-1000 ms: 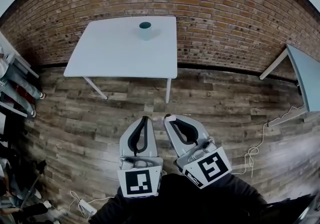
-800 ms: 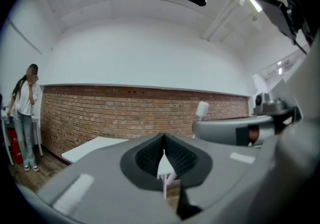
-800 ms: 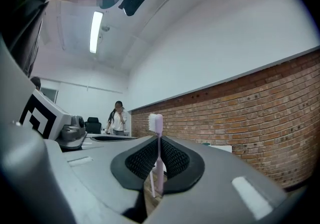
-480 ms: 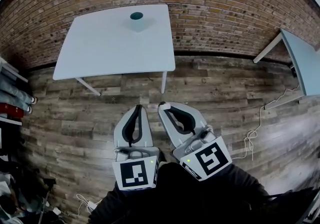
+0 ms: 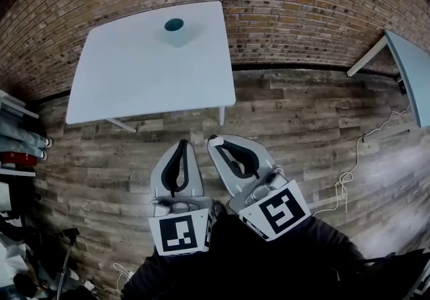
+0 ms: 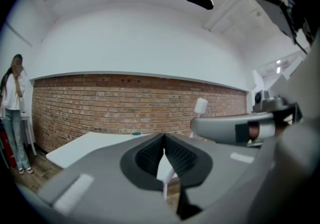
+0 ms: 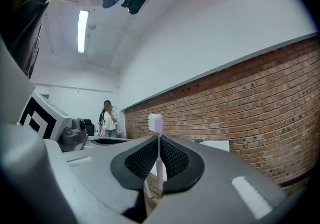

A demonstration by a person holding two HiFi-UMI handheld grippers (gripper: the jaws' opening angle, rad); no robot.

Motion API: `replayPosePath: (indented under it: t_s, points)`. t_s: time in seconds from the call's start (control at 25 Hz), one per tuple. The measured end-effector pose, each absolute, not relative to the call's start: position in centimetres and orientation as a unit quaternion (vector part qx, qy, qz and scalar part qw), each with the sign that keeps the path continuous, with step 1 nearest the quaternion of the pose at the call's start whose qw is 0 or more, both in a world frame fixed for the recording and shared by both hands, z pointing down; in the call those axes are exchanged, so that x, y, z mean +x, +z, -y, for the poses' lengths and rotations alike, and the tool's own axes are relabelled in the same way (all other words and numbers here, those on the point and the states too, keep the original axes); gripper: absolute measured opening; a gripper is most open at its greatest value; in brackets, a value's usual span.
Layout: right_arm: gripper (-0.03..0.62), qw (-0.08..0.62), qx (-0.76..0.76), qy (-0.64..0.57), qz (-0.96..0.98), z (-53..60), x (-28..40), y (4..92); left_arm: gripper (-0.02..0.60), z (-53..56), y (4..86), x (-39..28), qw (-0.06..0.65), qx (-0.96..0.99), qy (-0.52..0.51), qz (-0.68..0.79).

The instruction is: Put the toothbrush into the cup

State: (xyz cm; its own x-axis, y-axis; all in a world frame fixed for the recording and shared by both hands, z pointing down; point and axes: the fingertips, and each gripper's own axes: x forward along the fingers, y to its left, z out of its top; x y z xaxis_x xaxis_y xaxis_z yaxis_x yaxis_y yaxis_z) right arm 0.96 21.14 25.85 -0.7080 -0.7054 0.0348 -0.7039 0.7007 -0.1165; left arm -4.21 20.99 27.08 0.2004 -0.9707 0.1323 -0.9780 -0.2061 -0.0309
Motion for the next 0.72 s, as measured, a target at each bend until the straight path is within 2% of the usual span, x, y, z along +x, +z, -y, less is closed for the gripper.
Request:
replayPosePath:
  t_s: [0.72]
  points:
    - [0.014, 0.027, -0.34, -0.068, -0.938, -5.9, 3.6, 25.0, 0.008, -6.6, 26.0, -1.7, 0.016, 0.743, 0.082, 0.664]
